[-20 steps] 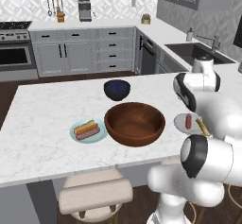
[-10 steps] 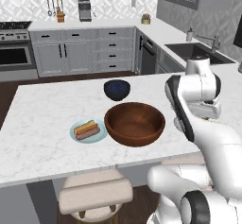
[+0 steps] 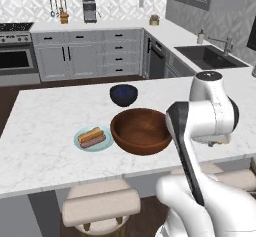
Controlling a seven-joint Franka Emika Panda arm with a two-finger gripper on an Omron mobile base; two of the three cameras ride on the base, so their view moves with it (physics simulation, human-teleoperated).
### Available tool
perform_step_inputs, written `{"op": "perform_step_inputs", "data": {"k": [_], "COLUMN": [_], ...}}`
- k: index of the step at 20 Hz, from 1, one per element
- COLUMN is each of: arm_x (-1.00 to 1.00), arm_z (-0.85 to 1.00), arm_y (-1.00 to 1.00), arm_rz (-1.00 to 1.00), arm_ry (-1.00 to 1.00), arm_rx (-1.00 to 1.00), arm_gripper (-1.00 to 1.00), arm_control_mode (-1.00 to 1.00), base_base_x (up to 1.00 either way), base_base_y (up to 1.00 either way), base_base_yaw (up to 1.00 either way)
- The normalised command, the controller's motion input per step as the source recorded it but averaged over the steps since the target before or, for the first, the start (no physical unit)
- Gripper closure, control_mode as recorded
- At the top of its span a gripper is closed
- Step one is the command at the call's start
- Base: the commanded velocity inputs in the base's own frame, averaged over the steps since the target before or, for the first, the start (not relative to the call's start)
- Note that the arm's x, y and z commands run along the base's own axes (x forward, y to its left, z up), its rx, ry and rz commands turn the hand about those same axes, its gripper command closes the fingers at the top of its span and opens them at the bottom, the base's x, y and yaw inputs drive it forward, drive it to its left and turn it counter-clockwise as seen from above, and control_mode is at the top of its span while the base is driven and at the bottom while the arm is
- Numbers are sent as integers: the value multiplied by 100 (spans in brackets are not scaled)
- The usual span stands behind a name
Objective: Place one bun and one sausage from the bowl on each plate.
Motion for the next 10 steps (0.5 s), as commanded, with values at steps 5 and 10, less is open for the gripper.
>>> {"op": "perform_step_inputs", "data": {"k": [5,10], "arm_x": [-43,3], "arm_z": [36,46], "arm_y": [63,78], "arm_rz": [21,27], "arm_ry": [-4,4], "arm_rx": [4,9], "arm_gripper": [-100,-100], "arm_control_mode": [-100,-100], "base_base_x": [0,0], "base_base_y": [0,0], "base_base_yaw": [0,0]}}
